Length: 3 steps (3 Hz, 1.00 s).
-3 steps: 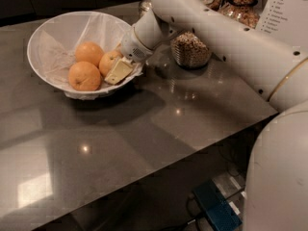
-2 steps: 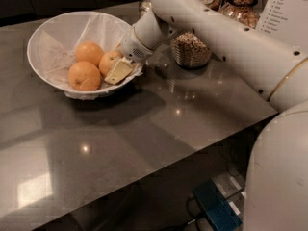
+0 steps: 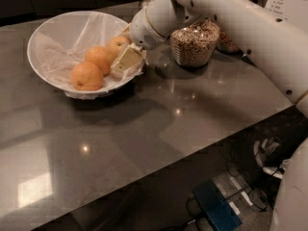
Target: Pick orange from white bowl
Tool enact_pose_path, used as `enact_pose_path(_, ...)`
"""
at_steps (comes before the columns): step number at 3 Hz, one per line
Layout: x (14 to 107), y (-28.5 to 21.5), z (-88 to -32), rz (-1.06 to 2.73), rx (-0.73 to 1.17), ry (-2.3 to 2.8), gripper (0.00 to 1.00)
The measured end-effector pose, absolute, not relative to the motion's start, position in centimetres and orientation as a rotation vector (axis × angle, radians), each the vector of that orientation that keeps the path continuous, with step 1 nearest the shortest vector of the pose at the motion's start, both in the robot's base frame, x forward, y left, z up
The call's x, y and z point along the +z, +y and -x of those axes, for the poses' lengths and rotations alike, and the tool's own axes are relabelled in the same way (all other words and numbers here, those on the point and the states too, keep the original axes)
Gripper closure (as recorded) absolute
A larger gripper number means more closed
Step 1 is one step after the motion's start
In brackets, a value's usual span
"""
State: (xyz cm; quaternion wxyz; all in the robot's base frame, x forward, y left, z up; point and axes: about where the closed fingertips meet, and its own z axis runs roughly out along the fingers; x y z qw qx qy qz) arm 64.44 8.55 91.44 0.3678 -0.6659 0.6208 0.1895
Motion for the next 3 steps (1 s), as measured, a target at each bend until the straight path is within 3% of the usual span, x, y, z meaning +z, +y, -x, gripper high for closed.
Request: enact_pose_path(3,98.0,7.2,-63.5,1.732,0.426,1.459,1.00)
